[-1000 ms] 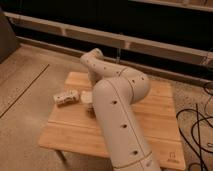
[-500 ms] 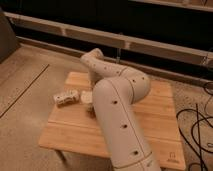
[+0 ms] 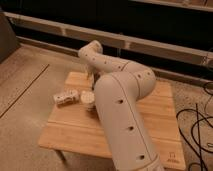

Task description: Place the eraser on the white sponge

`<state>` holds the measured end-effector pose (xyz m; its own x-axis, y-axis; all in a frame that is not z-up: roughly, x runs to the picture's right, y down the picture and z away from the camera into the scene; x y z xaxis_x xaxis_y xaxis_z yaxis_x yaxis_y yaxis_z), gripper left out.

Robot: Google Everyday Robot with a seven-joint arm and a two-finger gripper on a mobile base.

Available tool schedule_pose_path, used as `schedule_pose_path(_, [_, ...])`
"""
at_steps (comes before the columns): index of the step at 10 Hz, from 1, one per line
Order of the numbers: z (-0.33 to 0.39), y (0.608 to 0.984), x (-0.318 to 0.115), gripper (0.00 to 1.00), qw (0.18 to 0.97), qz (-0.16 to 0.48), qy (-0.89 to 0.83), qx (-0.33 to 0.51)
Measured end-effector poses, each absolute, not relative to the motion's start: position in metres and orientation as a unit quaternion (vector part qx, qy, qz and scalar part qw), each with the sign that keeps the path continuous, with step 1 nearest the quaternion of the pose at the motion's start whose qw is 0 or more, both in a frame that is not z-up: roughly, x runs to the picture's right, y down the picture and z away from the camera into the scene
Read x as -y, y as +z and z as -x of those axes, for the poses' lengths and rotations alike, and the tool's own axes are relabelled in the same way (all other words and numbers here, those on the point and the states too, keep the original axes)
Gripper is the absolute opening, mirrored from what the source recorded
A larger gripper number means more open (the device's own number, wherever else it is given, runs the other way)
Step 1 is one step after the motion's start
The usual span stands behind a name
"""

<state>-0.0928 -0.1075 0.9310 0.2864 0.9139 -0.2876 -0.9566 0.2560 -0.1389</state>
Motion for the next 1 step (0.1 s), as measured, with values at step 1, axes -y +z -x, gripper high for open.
schedule_pose_path(1, [0.1024, 0.9191, 0.1087, 0.64, 0.793, 0.143, 0.589, -0.06])
